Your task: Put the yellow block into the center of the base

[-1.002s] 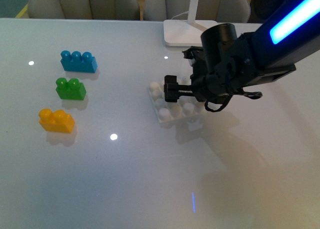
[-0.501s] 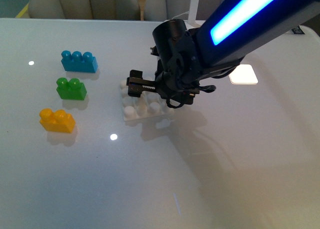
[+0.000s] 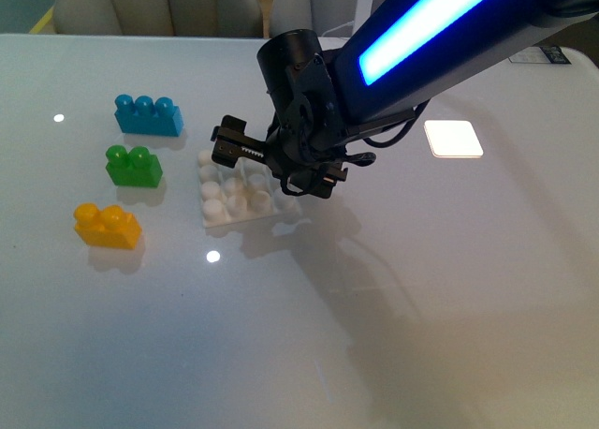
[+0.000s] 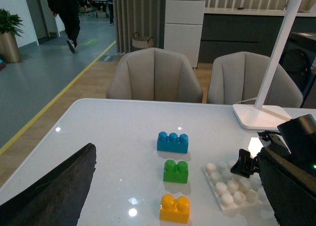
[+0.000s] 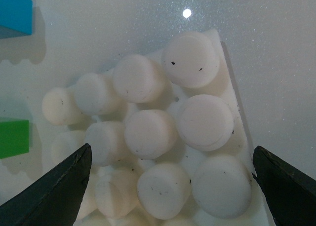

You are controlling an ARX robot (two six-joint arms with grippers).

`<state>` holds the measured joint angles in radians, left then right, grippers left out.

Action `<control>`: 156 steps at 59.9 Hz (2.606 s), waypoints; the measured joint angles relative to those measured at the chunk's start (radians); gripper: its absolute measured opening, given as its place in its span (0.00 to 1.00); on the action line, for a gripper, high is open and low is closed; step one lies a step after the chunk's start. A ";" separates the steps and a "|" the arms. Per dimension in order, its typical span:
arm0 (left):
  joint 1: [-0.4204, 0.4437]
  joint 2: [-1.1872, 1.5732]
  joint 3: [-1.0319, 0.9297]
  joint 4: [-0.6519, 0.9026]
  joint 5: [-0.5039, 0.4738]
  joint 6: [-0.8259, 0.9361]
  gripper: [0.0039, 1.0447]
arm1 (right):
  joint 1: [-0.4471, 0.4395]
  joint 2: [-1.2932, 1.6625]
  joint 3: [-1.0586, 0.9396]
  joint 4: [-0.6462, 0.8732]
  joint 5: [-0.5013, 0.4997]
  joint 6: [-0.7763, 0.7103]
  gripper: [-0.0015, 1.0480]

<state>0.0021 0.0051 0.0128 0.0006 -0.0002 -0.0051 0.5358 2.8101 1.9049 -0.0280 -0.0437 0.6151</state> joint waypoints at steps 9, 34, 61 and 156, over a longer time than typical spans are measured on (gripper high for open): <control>0.000 0.000 0.000 0.000 0.000 0.000 0.93 | -0.002 -0.018 -0.038 0.048 0.007 0.036 0.92; 0.000 0.000 0.000 0.000 0.000 0.000 0.93 | -0.108 -0.162 -0.292 0.259 0.088 0.140 0.92; 0.000 0.000 0.000 0.000 0.000 0.000 0.93 | -0.194 -0.632 -0.811 0.498 0.109 -0.040 0.92; 0.000 0.000 0.000 0.000 0.000 0.000 0.93 | -0.533 -2.315 -1.891 0.517 0.046 -0.610 0.02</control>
<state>0.0021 0.0051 0.0128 0.0006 -0.0002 -0.0048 0.0032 0.4953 0.0135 0.4885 0.0025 0.0055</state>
